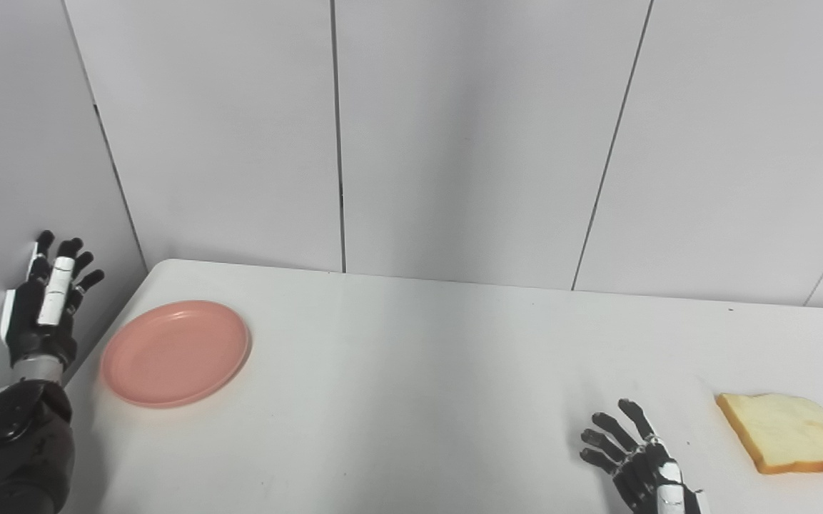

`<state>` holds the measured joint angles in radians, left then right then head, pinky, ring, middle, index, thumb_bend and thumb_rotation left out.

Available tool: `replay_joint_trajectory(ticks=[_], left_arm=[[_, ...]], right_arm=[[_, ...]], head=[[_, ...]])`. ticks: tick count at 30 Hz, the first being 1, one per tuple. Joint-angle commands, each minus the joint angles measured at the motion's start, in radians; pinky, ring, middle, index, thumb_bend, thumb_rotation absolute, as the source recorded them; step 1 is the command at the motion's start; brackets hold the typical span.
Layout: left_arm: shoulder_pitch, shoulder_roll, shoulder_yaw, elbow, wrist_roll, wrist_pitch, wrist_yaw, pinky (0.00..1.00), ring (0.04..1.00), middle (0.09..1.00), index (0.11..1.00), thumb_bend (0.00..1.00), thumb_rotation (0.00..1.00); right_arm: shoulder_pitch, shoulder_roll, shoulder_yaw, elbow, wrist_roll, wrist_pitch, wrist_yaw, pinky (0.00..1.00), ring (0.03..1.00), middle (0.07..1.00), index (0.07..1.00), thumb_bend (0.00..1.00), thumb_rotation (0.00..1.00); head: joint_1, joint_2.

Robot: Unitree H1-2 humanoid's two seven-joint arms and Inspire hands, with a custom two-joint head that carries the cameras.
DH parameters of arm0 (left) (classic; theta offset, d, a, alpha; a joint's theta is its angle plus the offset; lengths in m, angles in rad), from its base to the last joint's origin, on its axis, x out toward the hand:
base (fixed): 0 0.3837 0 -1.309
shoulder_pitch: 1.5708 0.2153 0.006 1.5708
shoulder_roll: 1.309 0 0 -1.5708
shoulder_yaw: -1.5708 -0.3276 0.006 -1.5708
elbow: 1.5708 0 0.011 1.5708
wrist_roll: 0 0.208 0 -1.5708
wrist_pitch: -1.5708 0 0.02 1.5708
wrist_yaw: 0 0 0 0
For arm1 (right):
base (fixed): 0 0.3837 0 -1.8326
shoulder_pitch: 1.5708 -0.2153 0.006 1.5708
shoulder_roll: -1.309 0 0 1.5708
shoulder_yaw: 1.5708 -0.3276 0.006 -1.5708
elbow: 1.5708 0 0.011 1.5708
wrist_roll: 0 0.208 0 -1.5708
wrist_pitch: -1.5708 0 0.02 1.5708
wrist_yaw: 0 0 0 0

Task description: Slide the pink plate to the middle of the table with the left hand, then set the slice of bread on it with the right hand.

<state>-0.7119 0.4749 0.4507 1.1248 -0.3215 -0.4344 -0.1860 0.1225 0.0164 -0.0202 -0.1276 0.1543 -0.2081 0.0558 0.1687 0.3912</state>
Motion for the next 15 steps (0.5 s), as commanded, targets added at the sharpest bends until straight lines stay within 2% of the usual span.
replay_joint_trajectory(ticks=[1,5,11,15], left_arm=[[-0.054,0.026,0.013,0.003,-0.027,-0.034,-0.007,0.85,0.903,0.911,0.987,0.91,0.64],[-0.05,0.018,0.016,0.018,-0.046,-0.033,-0.021,0.89,0.922,0.9,0.985,0.89,0.62],[-0.04,0.01,-0.004,0.034,-0.029,-0.034,-0.001,0.86,0.904,0.911,0.976,0.94,0.62],[-0.041,0.007,-0.024,0.044,-0.014,-0.031,0.026,0.86,0.892,0.883,0.969,0.88,0.62]], right_arm=[[0.058,-0.021,-0.011,0.109,-0.003,-0.008,0.009,0.71,0.75,0.79,0.877,0.73,1.0],[0.058,-0.024,-0.011,0.109,-0.005,-0.008,0.009,0.71,0.752,0.796,0.88,0.73,1.0],[0.063,-0.024,-0.012,0.096,-0.003,0.003,0.008,0.71,0.744,0.79,0.875,0.75,1.0],[0.065,-0.024,-0.012,0.092,-0.002,0.006,0.008,0.71,0.743,0.79,0.876,0.75,1.0]], head=[[0.001,0.001],[-0.001,0.008],[-0.001,0.014],[-0.002,0.017]])
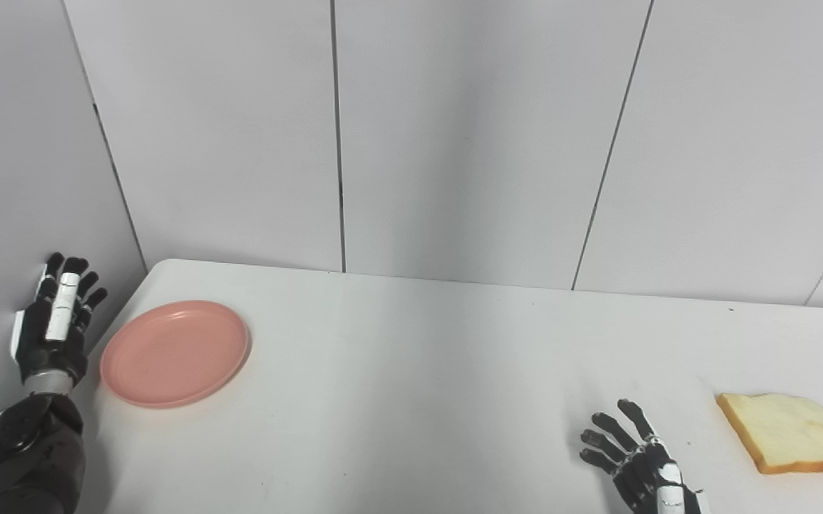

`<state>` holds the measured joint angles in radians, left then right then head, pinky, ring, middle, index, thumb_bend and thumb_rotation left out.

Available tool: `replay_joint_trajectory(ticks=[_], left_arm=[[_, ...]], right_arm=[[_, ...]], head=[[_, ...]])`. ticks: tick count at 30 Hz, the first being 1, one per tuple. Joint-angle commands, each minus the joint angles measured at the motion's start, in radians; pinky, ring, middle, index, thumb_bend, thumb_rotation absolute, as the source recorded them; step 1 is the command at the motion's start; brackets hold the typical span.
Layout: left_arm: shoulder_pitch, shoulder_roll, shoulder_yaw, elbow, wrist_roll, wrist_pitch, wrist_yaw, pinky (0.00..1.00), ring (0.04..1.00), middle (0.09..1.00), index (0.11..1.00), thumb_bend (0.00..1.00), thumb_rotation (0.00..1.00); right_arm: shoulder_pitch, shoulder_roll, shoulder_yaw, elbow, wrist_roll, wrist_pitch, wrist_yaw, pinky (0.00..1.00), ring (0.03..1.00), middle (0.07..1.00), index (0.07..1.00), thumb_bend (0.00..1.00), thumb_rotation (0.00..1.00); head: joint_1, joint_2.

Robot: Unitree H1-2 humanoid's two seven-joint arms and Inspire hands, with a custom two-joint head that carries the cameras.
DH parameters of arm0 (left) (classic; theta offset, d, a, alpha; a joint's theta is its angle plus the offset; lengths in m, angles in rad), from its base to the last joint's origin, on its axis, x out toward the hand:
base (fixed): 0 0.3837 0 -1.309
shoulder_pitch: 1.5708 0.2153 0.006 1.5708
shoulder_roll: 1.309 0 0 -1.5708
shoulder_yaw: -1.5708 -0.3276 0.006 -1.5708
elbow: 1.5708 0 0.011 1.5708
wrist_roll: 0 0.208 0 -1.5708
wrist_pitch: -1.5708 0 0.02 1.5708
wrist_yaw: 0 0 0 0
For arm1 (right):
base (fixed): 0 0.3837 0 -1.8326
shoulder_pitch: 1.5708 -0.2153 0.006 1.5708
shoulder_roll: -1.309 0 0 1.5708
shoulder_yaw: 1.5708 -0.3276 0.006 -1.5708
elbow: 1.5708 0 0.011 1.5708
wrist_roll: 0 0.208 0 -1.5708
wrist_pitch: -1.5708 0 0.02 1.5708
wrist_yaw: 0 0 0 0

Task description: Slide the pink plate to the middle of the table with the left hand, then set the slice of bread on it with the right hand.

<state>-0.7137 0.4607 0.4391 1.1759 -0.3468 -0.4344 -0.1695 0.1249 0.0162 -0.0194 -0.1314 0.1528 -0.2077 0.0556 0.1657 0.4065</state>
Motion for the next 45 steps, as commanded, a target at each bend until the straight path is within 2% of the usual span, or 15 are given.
replay_joint_trajectory(ticks=[1,4,8,14,18,22,25,32,38,40,45], left_arm=[[-0.039,0.023,-0.021,-0.005,0.02,-0.032,0.015,0.84,0.882,0.88,0.968,0.88,0.64],[-0.042,0.033,-0.045,0.02,0.04,-0.032,0.031,0.83,0.871,0.88,0.96,0.88,0.65],[-0.045,0.04,-0.052,0.063,0.035,-0.034,0.016,0.77,0.842,0.84,0.93,0.9,0.61],[-0.036,0.043,-0.073,0.097,0.052,-0.035,-0.01,0.72,0.816,0.819,0.901,0.96,0.62],[-0.035,0.036,-0.071,0.123,0.045,-0.034,-0.017,0.71,0.803,0.806,0.881,0.96,0.61],[-0.03,0.027,-0.064,0.145,0.033,-0.034,-0.037,0.72,0.815,0.823,0.916,0.98,0.61],[-0.029,0.022,-0.059,0.163,0.027,-0.034,-0.053,0.67,0.79,0.799,0.892,0.97,0.61],[-0.032,-0.004,-0.064,0.124,0.023,-0.034,-0.083,0.68,0.805,0.801,0.898,0.97,0.62],[-0.039,-0.023,-0.099,0.069,0.045,-0.034,-0.077,0.68,0.814,0.81,0.889,0.94,0.63],[-0.042,-0.026,-0.113,0.07,0.052,-0.035,-0.068,0.71,0.821,0.815,0.896,0.92,0.64],[-0.047,-0.039,-0.101,0.099,0.026,-0.035,-0.115,0.74,0.831,0.824,0.912,0.97,0.61]], right_arm=[[0.063,-0.024,-0.013,0.095,-0.001,0.006,0.008,0.71,0.743,0.79,0.876,0.75,1.0],[0.066,-0.022,-0.012,0.089,-0.002,0.011,0.007,0.72,0.741,0.788,0.877,0.75,1.0],[0.068,-0.02,-0.013,0.084,0.001,0.015,0.006,0.7,0.724,0.78,0.873,0.76,1.0],[0.068,-0.022,-0.009,0.082,-0.005,0.009,0.008,0.7,0.725,0.787,0.878,0.75,1.0],[0.071,-0.021,-0.009,0.079,-0.003,0.012,0.008,0.69,0.721,0.784,0.876,0.75,1.0],[0.073,-0.021,-0.008,0.073,0.001,0.017,0.01,0.68,0.711,0.78,0.869,0.76,0.99],[0.075,-0.019,-0.007,0.069,0.0,0.019,0.009,0.68,0.714,0.778,0.866,0.75,0.99],[0.073,-0.017,-0.007,0.071,-0.006,0.02,0.006,0.67,0.711,0.772,0.857,0.74,0.99],[0.069,-0.014,-0.003,0.077,-0.019,0.02,0.005,0.67,0.719,0.78,0.861,0.74,0.99],[0.07,-0.013,-0.001,0.075,-0.02,0.022,0.005,0.67,0.72,0.78,0.86,0.75,0.99],[0.073,-0.01,0.002,0.066,-0.025,0.029,-0.001,0.67,0.717,0.78,0.863,0.77,0.99]], head=[[-0.002,0.005],[-0.005,0.008],[-0.009,0.013],[-0.013,0.016],[-0.016,0.02],[-0.018,0.024],[-0.021,0.026],[-0.023,0.027],[-0.028,0.022],[-0.031,0.022],[-0.036,0.028]])
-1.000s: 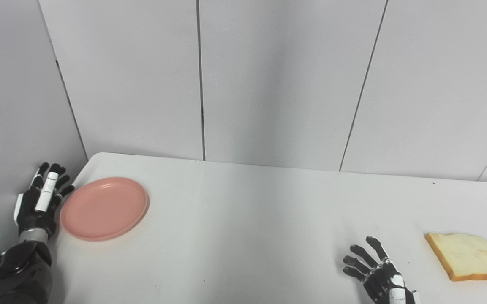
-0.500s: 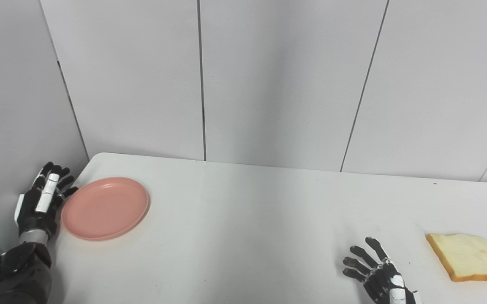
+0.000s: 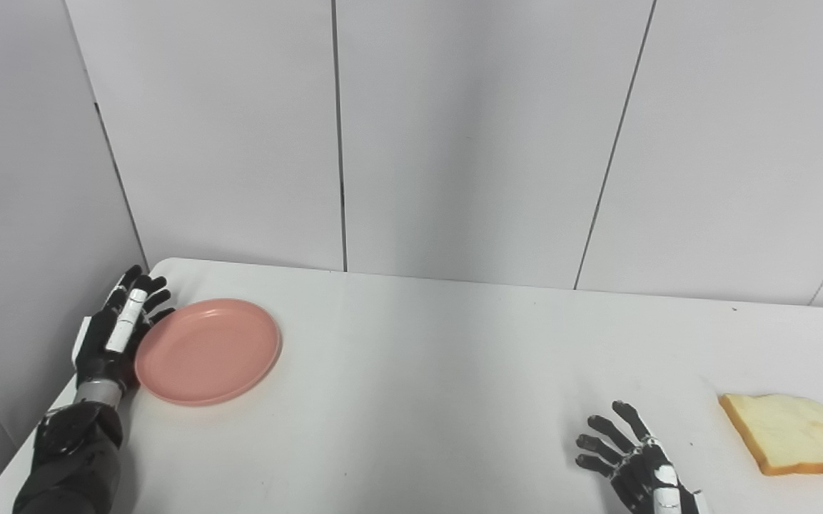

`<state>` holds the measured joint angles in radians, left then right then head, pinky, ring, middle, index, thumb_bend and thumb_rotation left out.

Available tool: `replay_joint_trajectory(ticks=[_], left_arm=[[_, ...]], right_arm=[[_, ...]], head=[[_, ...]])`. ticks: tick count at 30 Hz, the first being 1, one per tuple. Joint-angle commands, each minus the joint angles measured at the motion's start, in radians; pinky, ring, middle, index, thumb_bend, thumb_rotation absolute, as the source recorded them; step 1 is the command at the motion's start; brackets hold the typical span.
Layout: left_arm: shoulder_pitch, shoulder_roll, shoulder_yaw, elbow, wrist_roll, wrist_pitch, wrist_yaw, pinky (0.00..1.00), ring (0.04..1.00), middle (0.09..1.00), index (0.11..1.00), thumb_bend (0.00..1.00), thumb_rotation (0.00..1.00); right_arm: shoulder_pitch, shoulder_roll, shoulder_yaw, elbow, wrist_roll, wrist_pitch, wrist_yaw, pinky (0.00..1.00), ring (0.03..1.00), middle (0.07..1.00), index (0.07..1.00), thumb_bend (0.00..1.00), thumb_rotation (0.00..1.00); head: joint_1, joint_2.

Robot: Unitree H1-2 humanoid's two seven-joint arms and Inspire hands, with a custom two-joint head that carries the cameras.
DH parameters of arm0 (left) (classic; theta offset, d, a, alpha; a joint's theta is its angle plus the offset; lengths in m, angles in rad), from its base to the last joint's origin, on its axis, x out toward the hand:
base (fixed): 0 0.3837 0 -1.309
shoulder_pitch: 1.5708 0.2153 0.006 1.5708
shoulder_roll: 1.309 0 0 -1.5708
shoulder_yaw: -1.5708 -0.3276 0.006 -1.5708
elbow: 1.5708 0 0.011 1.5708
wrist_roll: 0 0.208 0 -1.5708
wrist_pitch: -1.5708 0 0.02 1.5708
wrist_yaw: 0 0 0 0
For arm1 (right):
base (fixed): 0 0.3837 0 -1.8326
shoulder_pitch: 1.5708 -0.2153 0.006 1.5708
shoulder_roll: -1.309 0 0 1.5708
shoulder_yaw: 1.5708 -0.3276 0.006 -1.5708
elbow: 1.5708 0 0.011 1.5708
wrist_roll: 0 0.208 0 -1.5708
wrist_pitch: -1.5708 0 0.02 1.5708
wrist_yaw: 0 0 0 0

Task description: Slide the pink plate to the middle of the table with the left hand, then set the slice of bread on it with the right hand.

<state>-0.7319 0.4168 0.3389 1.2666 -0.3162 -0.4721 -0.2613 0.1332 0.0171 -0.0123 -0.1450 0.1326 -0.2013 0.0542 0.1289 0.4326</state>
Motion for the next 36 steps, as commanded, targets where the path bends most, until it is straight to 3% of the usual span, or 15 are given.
replay_joint_trajectory(ticks=[1,11,14,16,21,36], left_arm=[[-0.027,0.001,-0.008,0.006,0.007,0.003,-0.021,0.74,0.842,0.825,0.917,0.96,0.61],[-0.011,-0.051,-0.078,-0.038,0.086,0.003,0.011,0.76,0.859,0.864,0.953,0.84,0.61],[-0.009,-0.071,-0.072,-0.033,0.072,0.003,-0.018,0.77,0.86,0.866,0.951,0.84,0.59],[-0.007,-0.086,-0.072,-0.035,0.071,0.004,-0.021,0.76,0.846,0.854,0.928,0.89,0.57],[0.004,-0.127,-0.098,-0.074,0.097,0.003,0.0,0.72,0.827,0.832,0.903,0.8,0.57],[0.025,-0.231,-0.14,-0.248,0.107,0.034,0.031,0.71,0.816,0.816,0.882,0.89,0.61]], right_arm=[[0.065,-0.011,-0.004,0.078,-0.007,0.023,0.001,0.67,0.719,0.782,0.866,0.77,0.99],[0.065,-0.013,-0.004,0.078,-0.009,0.027,0.006,0.68,0.715,0.777,0.873,0.75,0.99],[0.065,-0.012,-0.003,0.077,-0.014,0.026,0.005,0.68,0.715,0.779,0.873,0.74,1.0],[0.066,-0.012,-0.003,0.076,-0.015,0.027,0.004,0.67,0.712,0.778,0.872,0.74,1.0],[0.069,-0.009,-0.003,0.069,-0.013,0.032,0.004,0.67,0.708,0.77,0.869,0.76,0.98],[0.073,-0.006,0.006,0.058,-0.019,0.032,0.005,0.67,0.709,0.773,0.868,0.76,0.98]], head=[[-0.003,0.003],[-0.007,0.005],[-0.01,0.006],[-0.012,0.009],[-0.018,0.013],[-0.054,0.027]])
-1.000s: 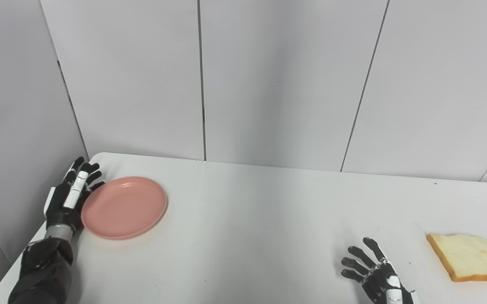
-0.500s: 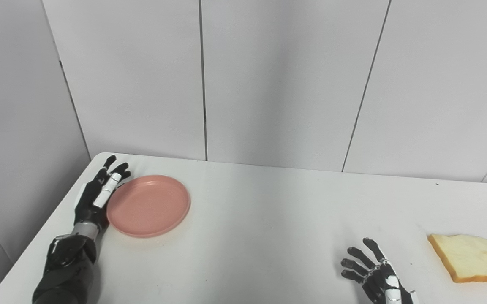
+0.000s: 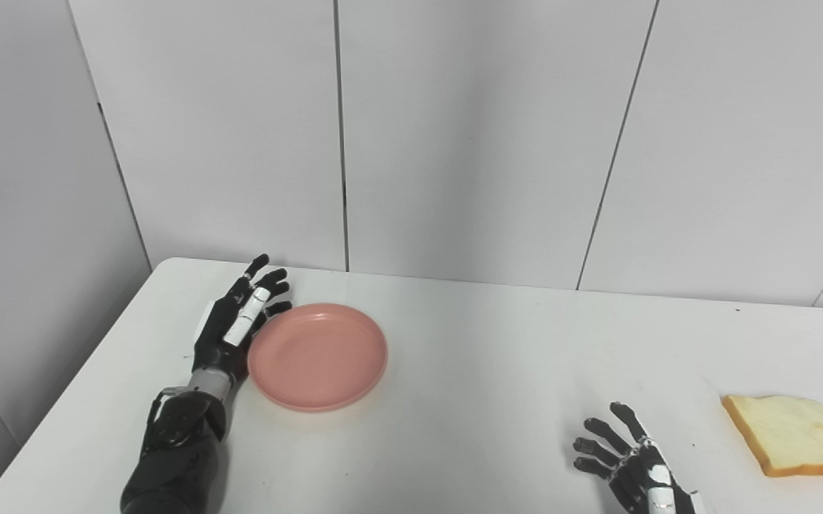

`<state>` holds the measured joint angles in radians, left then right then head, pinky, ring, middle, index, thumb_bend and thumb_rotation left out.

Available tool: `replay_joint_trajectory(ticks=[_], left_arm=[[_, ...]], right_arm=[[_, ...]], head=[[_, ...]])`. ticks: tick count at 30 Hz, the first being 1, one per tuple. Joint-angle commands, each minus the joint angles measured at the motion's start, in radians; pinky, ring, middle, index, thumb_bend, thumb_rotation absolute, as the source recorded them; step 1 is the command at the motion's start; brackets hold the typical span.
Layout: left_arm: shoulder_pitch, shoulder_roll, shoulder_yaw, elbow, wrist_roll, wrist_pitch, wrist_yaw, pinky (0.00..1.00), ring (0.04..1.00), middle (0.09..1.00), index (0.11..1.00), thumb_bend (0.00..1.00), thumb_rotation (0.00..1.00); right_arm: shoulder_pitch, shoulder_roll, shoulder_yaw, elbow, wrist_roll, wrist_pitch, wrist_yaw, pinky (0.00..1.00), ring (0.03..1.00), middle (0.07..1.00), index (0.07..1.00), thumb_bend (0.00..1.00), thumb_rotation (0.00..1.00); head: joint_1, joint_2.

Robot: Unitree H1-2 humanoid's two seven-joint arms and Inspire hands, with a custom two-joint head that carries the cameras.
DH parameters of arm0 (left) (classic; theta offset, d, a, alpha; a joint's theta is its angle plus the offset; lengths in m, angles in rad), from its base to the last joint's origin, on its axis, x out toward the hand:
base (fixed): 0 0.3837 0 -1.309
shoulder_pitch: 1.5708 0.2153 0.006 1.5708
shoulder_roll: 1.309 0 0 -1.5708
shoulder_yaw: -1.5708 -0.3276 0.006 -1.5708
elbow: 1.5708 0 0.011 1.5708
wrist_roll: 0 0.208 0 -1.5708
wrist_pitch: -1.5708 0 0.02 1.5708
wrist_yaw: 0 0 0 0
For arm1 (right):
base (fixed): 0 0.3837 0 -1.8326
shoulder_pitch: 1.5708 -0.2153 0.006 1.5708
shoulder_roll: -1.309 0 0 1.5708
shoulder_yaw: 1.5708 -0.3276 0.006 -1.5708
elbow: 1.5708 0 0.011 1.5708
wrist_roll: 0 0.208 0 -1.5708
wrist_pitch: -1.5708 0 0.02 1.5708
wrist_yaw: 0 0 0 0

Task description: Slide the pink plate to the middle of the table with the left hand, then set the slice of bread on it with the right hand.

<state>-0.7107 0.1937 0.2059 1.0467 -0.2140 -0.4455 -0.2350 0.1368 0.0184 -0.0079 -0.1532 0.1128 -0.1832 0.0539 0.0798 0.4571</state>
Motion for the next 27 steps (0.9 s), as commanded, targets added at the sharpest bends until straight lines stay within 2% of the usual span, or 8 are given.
replay_joint_trajectory(ticks=[1,6,10,15,22,27], left_arm=[[0.005,-0.015,-0.01,-0.041,0.003,0.014,0.007,0.71,0.815,0.814,0.883,0.9,0.61],[0.018,-0.042,-0.034,-0.1,0.0,0.053,0.011,0.72,0.816,0.81,0.876,0.91,0.6],[0.034,-0.063,-0.058,-0.126,0.003,0.077,-0.008,0.74,0.831,0.833,0.889,0.89,0.6],[0.051,-0.095,-0.09,-0.144,0.005,0.096,-0.011,0.71,0.816,0.816,0.881,0.89,0.58],[0.053,-0.133,-0.12,-0.127,0.002,0.094,-0.036,0.73,0.827,0.821,0.891,0.93,0.59],[0.053,-0.159,-0.126,-0.119,-0.004,0.087,-0.041,0.71,0.819,0.822,0.89,0.89,0.61]], right_arm=[[0.069,-0.007,0.002,0.066,0.0,0.014,0.005,0.67,0.71,0.774,0.869,0.75,0.98],[0.074,-0.001,0.009,0.056,-0.009,0.02,0.002,0.67,0.716,0.776,0.868,0.74,0.98],[0.078,0.009,0.016,0.045,-0.018,0.029,-0.003,0.67,0.711,0.777,0.869,0.75,0.96],[0.084,0.021,0.027,0.025,-0.042,0.039,-0.011,0.66,0.702,0.768,0.856,0.75,0.94],[0.09,0.046,0.051,0.013,-0.085,0.046,-0.031,0.66,0.697,0.762,0.852,0.75,0.94],[0.091,0.059,0.068,0.009,-0.104,0.051,-0.045,0.67,0.708,0.773,0.856,0.74,0.96]], head=[[-0.005,0.003],[-0.04,0.016],[-0.08,0.029],[-0.132,0.046],[-0.211,0.065],[-0.243,0.068]])
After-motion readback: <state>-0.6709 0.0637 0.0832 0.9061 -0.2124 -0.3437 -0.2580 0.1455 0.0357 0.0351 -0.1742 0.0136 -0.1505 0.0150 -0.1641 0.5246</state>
